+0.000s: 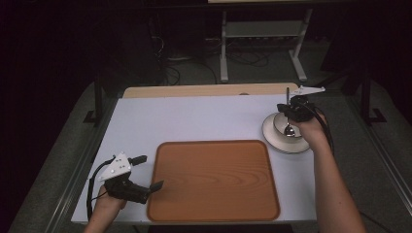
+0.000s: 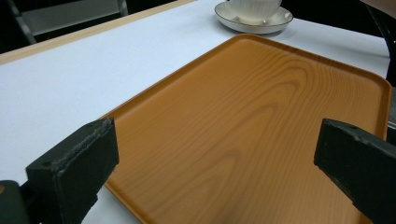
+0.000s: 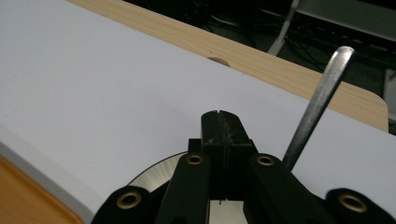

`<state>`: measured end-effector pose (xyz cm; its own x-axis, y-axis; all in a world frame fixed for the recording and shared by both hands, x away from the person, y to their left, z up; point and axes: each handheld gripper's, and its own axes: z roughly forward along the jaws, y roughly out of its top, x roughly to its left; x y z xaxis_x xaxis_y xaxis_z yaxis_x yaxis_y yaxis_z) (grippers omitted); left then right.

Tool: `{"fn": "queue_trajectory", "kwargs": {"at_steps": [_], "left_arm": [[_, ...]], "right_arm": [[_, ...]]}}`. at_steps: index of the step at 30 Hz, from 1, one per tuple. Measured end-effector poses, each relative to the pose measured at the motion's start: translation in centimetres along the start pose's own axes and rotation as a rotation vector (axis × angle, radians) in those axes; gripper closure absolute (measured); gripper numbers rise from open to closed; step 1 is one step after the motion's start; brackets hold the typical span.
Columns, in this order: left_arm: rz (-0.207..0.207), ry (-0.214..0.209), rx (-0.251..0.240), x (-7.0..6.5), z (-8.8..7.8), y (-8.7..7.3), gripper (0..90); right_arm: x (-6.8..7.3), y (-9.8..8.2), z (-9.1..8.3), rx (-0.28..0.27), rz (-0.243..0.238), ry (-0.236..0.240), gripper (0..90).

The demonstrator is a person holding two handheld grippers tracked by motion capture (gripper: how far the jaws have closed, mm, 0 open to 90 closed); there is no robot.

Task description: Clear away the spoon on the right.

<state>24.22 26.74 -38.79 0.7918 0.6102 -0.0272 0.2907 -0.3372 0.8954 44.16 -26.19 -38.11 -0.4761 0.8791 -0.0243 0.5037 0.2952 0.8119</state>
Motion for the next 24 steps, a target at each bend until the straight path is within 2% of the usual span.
{"fn": "queue_trajectory", "kwargs": {"at_steps": [2,8,12,24], "left_arm": [[-0.003,-0.001,-0.002,0.0,0.0,0.0,0.0],[-0.004,-0.004,-0.001,0.0,0.1,0.0,0.0],[0.000,-0.004,-0.001,0.0,0.0,0.0,0.0],[-0.004,-0.007,0.004,0.0,0.1,0.0,0.0]], "right_arm": [[-0.5,-0.1,0.5,0.003,0.019,-0.014,89.4],[-1.2,0.0,1.2,0.014,0.052,-0.015,89.3],[-1.9,0.0,1.7,0.030,0.080,-0.039,89.3],[-2.5,0.0,1.6,0.054,0.086,-0.094,89.1]]}}
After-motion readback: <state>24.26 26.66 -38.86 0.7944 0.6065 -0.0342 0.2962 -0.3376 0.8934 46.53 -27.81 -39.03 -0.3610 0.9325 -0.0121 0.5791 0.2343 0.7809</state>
